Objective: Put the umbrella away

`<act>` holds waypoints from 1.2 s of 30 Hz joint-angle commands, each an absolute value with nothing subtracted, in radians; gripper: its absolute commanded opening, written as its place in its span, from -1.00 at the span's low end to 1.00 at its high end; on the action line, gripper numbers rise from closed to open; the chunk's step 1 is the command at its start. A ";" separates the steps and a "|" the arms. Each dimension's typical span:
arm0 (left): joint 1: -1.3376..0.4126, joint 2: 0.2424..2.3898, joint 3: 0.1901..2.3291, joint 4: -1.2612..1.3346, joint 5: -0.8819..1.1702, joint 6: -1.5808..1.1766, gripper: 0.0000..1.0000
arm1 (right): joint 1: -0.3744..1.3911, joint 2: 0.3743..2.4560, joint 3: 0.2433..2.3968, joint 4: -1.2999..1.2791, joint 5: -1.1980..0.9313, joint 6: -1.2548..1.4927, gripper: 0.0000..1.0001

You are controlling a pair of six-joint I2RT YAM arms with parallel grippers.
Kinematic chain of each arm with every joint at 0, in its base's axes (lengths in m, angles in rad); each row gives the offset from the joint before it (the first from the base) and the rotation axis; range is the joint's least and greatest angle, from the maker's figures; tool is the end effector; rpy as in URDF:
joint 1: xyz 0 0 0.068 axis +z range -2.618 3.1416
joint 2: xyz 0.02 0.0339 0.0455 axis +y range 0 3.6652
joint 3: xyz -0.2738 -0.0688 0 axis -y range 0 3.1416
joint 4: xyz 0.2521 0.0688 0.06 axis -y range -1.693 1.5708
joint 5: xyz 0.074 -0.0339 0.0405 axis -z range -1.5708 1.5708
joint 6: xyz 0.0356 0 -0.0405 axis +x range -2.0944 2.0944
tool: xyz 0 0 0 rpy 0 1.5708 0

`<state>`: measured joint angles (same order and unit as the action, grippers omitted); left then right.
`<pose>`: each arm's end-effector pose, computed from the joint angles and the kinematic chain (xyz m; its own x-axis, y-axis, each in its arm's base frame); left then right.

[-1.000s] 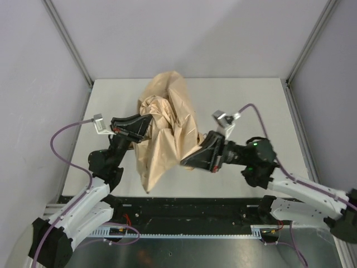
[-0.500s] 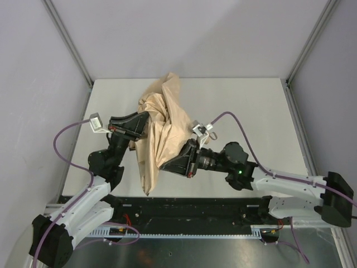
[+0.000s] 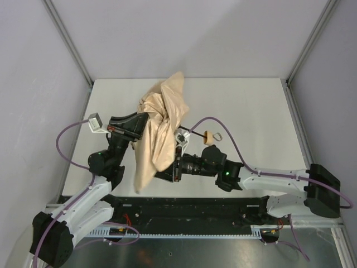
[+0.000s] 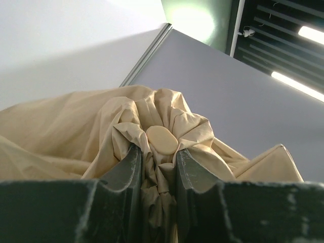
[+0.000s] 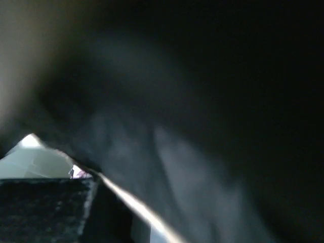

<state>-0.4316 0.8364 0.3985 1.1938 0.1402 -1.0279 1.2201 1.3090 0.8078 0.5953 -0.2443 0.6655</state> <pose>0.1521 -0.0755 0.3391 -0.1119 -0.8819 -0.4580 0.7952 0.1970 -0.5735 0.0974 0.2914 0.3197 -0.5883 0.1356 -0.7972 -0.8018 0.0298 0.5968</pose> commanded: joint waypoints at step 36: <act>-0.429 0.753 0.487 1.376 0.455 -0.824 -1.00 | 0.665 0.918 0.572 1.059 -0.613 1.353 0.79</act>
